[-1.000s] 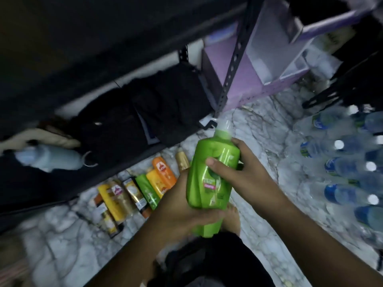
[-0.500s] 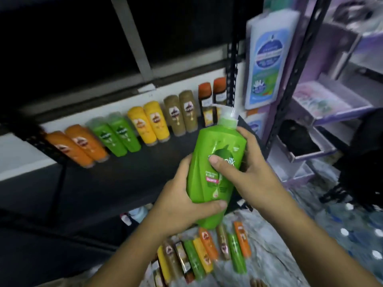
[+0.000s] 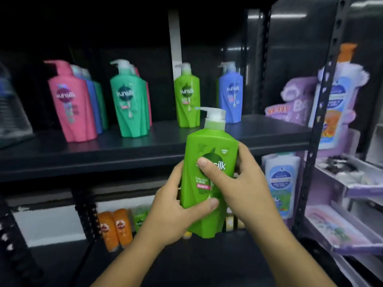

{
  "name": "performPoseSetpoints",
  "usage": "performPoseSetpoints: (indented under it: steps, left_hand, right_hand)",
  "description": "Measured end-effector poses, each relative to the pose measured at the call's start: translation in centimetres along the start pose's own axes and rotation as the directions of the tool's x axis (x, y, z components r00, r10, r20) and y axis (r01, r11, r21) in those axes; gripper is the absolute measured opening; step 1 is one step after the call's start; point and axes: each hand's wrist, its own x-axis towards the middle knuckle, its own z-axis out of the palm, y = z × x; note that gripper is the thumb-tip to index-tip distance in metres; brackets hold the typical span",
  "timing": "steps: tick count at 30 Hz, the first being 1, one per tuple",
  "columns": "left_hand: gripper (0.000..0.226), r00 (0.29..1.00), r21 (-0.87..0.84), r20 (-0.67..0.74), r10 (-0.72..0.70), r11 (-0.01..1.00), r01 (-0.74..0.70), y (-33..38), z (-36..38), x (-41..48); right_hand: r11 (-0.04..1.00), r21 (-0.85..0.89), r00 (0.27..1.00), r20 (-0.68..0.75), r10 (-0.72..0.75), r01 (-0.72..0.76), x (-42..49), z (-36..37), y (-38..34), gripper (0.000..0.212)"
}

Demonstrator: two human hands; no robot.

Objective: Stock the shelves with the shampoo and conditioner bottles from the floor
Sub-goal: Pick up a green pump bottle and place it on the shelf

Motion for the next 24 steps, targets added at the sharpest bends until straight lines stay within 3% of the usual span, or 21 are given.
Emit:
performPoseSetpoints:
  steps: [11, 19, 24]
  left_hand:
    - [0.072, 0.964, 0.212, -0.136, 0.227, 0.957, -0.195, 4.9, -5.1, 10.7]
    - [0.072, 0.987, 0.217, -0.075, 0.145, 0.968, -0.125, 2.3, -5.5, 17.0]
    - [0.074, 0.995, 0.185, -0.004, 0.101, 0.978, -0.098, 0.6, -4.2, 20.1]
  right_hand:
    - [0.945, -0.233, 0.970, 0.129, -0.205, 0.231, 12.5, 1.4, -6.4, 0.045]
    - [0.905, -0.351, 0.965, 0.186, -0.186, 0.242, 18.3, 0.8, -4.8, 0.044]
    - [0.937, -0.307, 0.978, 0.169, -0.118, 0.166, 21.0, -0.6, -1.5, 0.046]
